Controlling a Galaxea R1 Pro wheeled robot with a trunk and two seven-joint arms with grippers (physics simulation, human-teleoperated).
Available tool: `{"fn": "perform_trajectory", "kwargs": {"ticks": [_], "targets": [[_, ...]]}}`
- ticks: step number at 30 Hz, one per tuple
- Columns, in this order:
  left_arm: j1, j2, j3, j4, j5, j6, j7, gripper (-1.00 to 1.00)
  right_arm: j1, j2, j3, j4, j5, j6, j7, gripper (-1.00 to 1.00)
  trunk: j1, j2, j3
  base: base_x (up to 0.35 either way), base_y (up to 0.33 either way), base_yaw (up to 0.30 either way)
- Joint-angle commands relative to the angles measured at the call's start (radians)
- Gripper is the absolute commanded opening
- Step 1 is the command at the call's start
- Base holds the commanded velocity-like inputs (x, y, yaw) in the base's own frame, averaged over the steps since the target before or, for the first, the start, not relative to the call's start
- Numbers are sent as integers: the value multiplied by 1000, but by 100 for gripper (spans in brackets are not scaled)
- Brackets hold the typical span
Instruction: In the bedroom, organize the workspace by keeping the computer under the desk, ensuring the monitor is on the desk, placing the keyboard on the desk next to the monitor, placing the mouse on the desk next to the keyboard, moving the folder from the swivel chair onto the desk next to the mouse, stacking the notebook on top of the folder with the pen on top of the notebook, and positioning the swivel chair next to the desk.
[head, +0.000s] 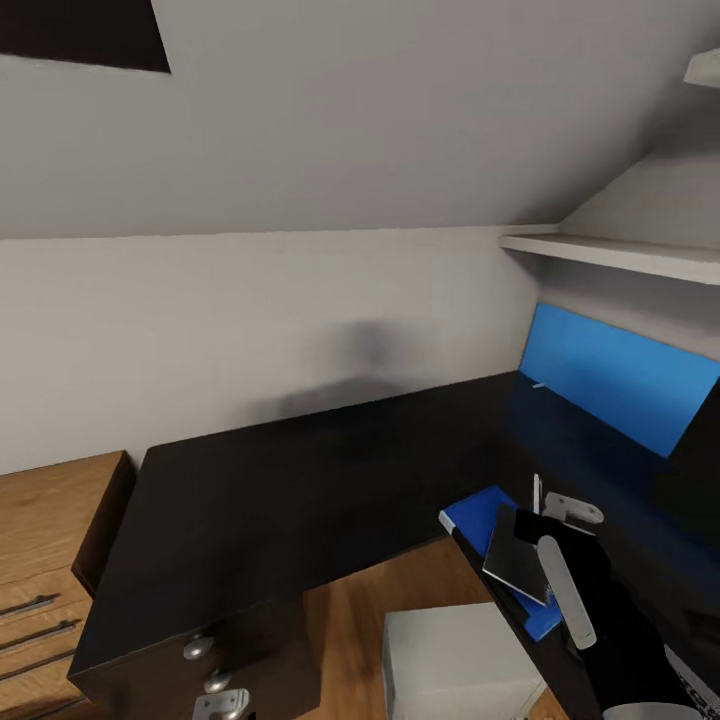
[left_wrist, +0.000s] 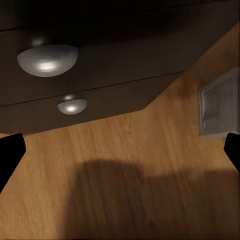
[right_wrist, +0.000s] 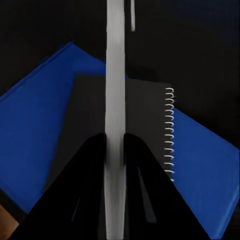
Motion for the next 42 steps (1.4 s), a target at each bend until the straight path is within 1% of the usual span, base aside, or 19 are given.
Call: {"fn": "perform_trajectory", "kwargs": {"ticks": [1, 6, 15, 17, 20, 25, 35, 36, 38, 40, 42], "targets": [[0, 0, 8, -2, -5, -2, -7, 100, -1, 0, 1, 3, -12, 1, -9, -100, 0, -1, -1, 0, 0, -269], [0, 1, 9, -2, -5, -2, -7, 100, -1, 0, 1, 26, -12, 0, -7, -100, 0, -1, -1, 0, 0, -218], [0, 1, 9, -2, -5, -2, -7, 100, -1, 0, 4, 80, -13, -7, 4, -100, 0, -1, -1, 0, 0, -35], [0, 1, 9, -2, -5, -2, -7, 100, -1, 0, 4, 85, -13, -8, 14, -100, 0, -1, -1, 0, 0, -5], [0, 1, 9, -2, -5, -2, -7, 100, -1, 0, 5, 92, -11, -9, 58, -100, 0, -1, -1, 0, 0, -2], [0, 1, 9, -2, -5, -2, -7, 100, -1, 0, 5, 95, -7, -10, 113, -100, 0, -1, -1, 0, 0, 0], [0, 1, 9, -2, -5, -2, -7, 100, -1, 0, 6, 98, -5, -11, 134, -100, 0, -1, -1, 0, 0, 0], [5, -5, 14, -2, -6, -1, -9, 100, 5, 5, 0, 99, 2, -17, 128, -100, 0, -1, -1, 0, 0, 0], [17, -16, 13, -2, -6, -2, -7, 100, 12, 17, -8, 99, 3, -23, 133, -100, 0, -1, -1, 0, 0, 0], [28, -28, 13, -2, -6, -2, -7, 100, 12, 28, -6, 99, 2, -22, 134, -100, 0, -1, -1, 0, 0, 0], [39, -39, 12, -2, -6, -2, -6, 100, 13, 30, -3, 98, 2, -21, 136, -100, 0, -1, -1, 0, 0, 0]]}}
